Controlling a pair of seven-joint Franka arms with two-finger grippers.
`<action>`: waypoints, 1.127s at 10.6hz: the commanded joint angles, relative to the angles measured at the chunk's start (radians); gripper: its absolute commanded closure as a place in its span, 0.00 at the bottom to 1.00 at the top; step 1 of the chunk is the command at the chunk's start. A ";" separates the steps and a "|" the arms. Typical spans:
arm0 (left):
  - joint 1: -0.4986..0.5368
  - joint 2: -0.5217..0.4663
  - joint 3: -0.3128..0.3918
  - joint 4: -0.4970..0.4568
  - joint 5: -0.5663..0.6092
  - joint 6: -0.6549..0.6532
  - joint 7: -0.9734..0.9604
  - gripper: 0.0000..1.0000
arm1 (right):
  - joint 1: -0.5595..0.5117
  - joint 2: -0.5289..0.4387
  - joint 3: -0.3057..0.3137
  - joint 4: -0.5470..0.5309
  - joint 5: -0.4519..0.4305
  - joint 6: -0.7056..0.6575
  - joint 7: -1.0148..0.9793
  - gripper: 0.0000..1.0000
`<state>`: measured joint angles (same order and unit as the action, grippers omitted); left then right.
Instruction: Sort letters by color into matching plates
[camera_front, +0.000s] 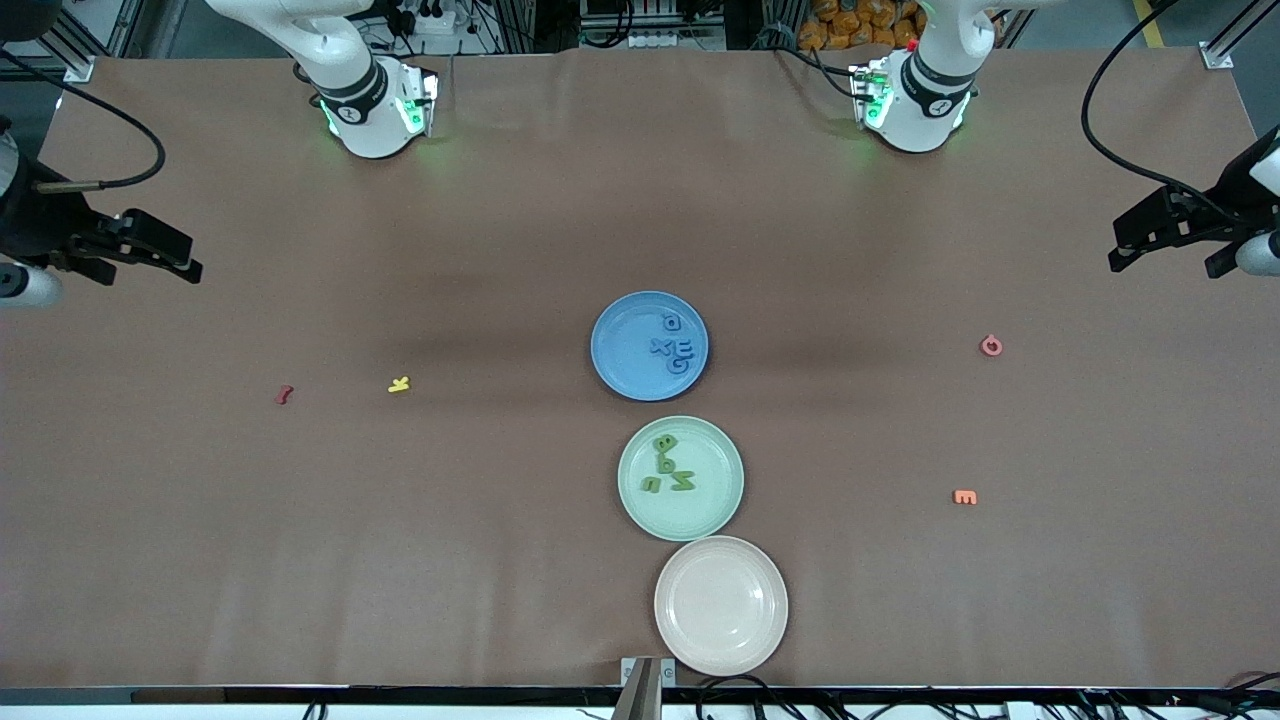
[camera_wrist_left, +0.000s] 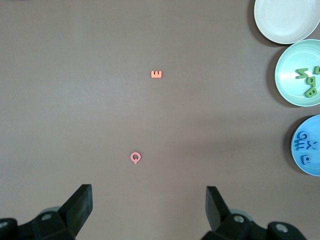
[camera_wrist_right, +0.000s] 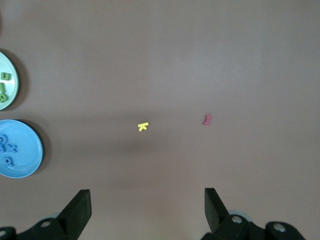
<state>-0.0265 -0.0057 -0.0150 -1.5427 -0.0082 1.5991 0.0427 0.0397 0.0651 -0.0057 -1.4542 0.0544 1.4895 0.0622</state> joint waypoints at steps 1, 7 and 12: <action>0.003 0.001 0.000 0.003 -0.021 0.004 0.011 0.00 | -0.021 -0.051 0.016 -0.060 -0.048 0.020 -0.021 0.00; 0.003 0.001 -0.002 0.003 -0.021 0.004 0.011 0.00 | -0.020 -0.067 0.003 -0.061 -0.051 0.038 -0.021 0.00; 0.002 0.001 0.000 0.003 -0.021 0.004 0.009 0.00 | 0.031 -0.097 -0.042 -0.098 -0.051 0.044 -0.022 0.00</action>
<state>-0.0268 -0.0038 -0.0152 -1.5428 -0.0082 1.5991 0.0427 0.0511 0.0278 -0.0328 -1.4825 0.0188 1.5134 0.0513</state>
